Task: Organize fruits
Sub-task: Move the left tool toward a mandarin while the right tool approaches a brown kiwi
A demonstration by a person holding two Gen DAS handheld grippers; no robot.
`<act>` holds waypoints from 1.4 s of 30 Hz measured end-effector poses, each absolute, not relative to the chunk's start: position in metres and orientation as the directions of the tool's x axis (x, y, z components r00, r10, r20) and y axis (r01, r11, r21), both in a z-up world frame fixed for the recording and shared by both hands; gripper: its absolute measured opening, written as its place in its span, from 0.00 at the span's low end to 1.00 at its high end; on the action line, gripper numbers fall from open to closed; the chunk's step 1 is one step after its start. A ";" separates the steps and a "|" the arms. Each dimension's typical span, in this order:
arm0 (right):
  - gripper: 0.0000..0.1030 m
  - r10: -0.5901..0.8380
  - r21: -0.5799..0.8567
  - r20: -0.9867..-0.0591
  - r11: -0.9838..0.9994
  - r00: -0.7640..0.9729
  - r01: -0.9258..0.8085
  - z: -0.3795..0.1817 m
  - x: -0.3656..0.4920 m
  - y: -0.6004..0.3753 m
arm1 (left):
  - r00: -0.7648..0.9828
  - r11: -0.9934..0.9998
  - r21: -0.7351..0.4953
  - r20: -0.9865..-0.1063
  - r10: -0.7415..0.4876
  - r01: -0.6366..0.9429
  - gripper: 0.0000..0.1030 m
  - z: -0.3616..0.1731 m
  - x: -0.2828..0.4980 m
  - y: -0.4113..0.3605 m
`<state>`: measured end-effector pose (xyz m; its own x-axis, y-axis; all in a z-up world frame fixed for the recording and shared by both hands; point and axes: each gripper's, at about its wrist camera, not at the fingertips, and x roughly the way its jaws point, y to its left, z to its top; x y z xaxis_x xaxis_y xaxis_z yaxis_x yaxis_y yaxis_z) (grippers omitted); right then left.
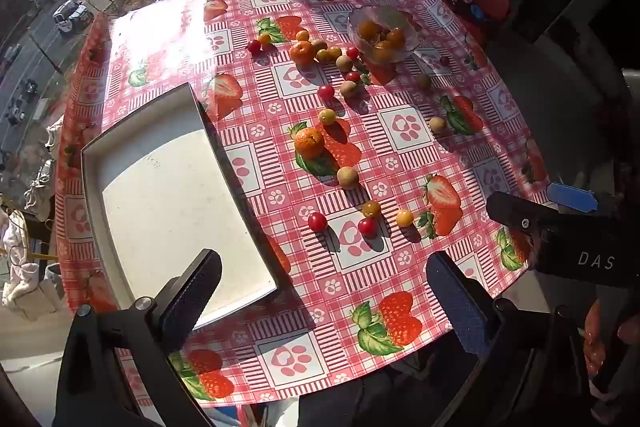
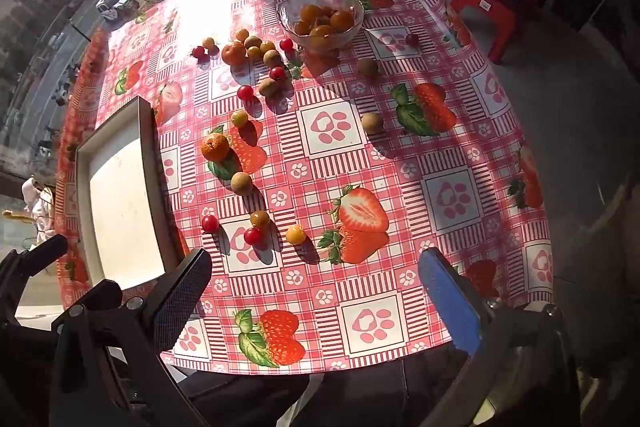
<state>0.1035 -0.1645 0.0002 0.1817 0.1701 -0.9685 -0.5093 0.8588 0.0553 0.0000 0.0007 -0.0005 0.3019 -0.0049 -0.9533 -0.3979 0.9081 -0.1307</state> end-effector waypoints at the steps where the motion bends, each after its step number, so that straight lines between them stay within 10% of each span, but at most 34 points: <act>1: 1.00 0.165 0.046 -0.968 0.858 0.190 -0.511 -0.003 0.112 -0.166 | 0.303 0.907 -0.136 -0.953 -0.010 -0.399 1.00 -0.001 0.000 0.002; 42: 1.00 0.149 0.085 -0.984 0.871 0.095 -0.485 -0.107 0.218 -0.161 | 0.241 0.851 -0.023 -0.963 0.123 -0.525 1.00 -0.122 0.114 0.038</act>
